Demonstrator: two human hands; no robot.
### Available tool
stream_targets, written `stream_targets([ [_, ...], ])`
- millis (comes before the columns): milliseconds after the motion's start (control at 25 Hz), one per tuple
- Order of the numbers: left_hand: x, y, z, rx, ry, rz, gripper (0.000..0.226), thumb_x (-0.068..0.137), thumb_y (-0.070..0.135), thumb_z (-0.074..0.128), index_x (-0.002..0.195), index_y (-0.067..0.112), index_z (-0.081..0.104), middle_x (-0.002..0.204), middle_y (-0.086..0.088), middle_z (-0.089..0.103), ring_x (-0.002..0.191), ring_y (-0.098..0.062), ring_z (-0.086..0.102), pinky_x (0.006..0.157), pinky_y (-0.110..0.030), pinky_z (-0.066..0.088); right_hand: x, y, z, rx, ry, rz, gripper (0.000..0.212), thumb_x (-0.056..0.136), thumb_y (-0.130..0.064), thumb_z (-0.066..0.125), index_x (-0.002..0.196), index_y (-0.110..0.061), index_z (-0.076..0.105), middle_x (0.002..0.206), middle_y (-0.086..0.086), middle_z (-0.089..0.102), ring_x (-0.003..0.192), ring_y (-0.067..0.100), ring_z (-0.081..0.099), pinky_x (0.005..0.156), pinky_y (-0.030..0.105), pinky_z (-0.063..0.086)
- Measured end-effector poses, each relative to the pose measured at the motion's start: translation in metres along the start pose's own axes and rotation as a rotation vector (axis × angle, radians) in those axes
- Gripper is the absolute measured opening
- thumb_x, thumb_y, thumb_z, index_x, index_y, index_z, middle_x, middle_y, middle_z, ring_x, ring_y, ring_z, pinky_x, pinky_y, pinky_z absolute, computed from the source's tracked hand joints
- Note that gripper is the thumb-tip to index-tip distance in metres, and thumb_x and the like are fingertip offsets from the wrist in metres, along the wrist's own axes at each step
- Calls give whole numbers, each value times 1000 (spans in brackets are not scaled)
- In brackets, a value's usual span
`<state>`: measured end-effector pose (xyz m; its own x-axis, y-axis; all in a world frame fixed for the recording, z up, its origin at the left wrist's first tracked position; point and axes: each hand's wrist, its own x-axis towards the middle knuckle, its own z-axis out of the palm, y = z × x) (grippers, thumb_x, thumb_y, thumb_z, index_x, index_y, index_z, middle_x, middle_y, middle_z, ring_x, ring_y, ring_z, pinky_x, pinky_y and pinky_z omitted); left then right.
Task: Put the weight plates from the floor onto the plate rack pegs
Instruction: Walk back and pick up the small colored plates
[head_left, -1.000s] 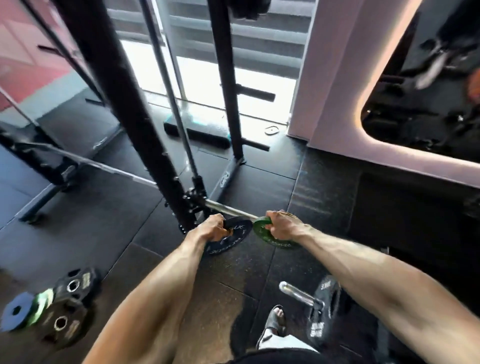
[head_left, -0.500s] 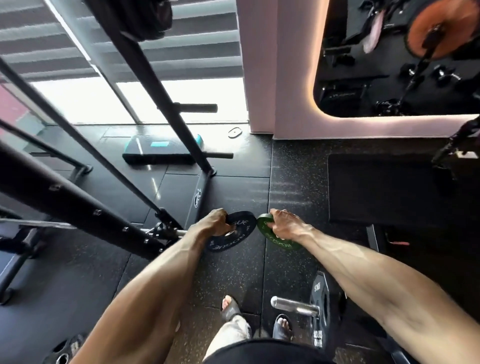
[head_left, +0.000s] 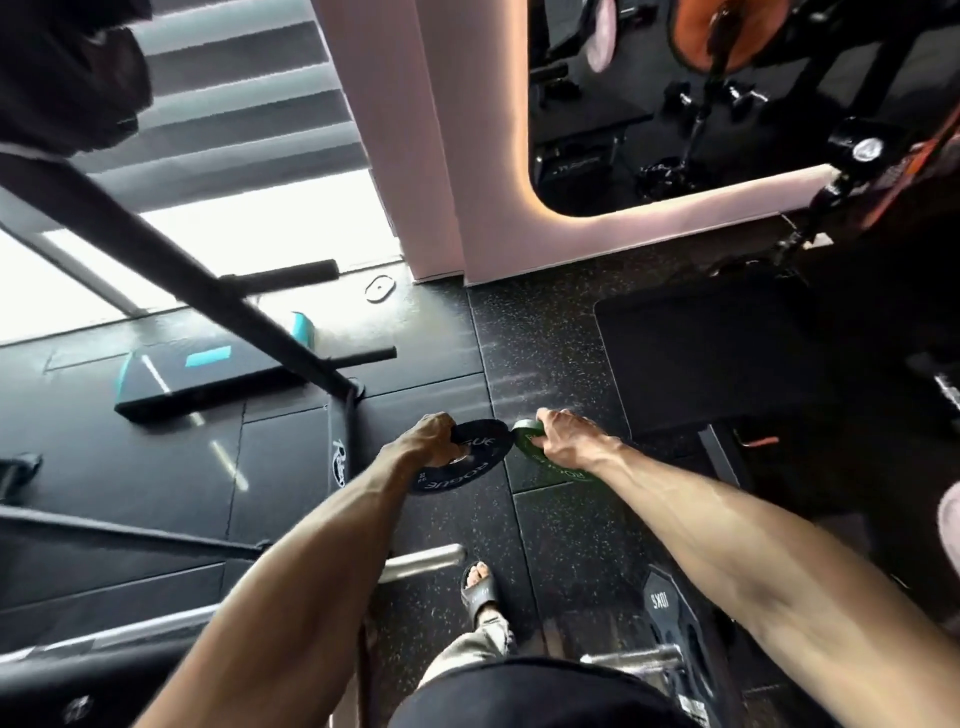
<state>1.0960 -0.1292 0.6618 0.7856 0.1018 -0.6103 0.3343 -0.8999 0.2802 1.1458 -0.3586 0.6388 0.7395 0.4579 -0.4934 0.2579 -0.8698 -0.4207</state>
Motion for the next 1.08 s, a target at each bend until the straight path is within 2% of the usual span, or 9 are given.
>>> stream_targets([
  [200,59,-18,-43,5,-18,63,34,84,37,72,103,9,69,93,-6,63,90,-26,65,70,-28,45,51,-19,-24,10,16,72,29,101,-21,52,127,-7,48,120,13,63,100,27,64,78,37,53],
  [360,98,-27,-67,-14,-19,54,33,86,36,72,104,8,70,103,-12,70,94,-26,66,70,-27,42,93,-22,-40,14,11,92,30,100,-19,51,128,-10,47,121,11,63,92,24,65,76,41,57],
  [520,132,-39,-96,-69,16,17,36,82,43,75,95,10,68,88,-7,65,79,-22,60,67,-27,41,145,-31,-65,-44,-43,38,30,101,-22,52,128,-8,48,123,11,61,97,25,62,78,36,51],
  [600,154,-44,-114,-118,43,-19,39,81,44,76,94,8,68,85,-4,64,75,-21,59,64,-26,41,182,-37,-83,-115,-71,-17,31,101,-23,51,128,-7,49,125,12,60,104,29,59,82,38,46],
  [720,182,-51,-142,-217,94,-113,38,82,41,75,98,7,70,90,-7,69,77,-21,62,64,-26,43,243,-47,-109,-193,-164,-149,23,101,-22,52,121,-12,49,119,11,62,103,27,61,80,36,44],
  [840,193,-49,-177,-311,201,-221,26,85,34,72,97,11,71,85,-9,69,75,-19,62,65,-26,45,285,-62,-147,-283,-189,-318,20,101,-20,51,120,-15,50,111,8,65,91,23,62,76,34,48],
  [920,201,-50,-200,-383,274,-300,23,86,30,70,97,10,72,86,-11,72,74,-21,66,65,-29,49,310,-74,-173,-310,-210,-418,20,101,-22,51,120,-16,51,109,8,67,91,24,64,82,39,53],
  [1000,213,-59,-215,-447,343,-392,33,83,38,68,98,8,72,88,-15,73,81,-28,70,71,-36,56,337,-90,-195,-335,-224,-497,23,100,-27,53,120,-16,53,112,10,67,97,28,65,87,44,54],
  [1080,229,-78,-224,-491,415,-477,39,80,44,68,97,9,71,90,-15,72,85,-30,70,74,-38,56,365,-106,-206,-368,-254,-576,23,99,-29,54,118,-17,54,111,11,67,98,29,66,87,45,54],
])
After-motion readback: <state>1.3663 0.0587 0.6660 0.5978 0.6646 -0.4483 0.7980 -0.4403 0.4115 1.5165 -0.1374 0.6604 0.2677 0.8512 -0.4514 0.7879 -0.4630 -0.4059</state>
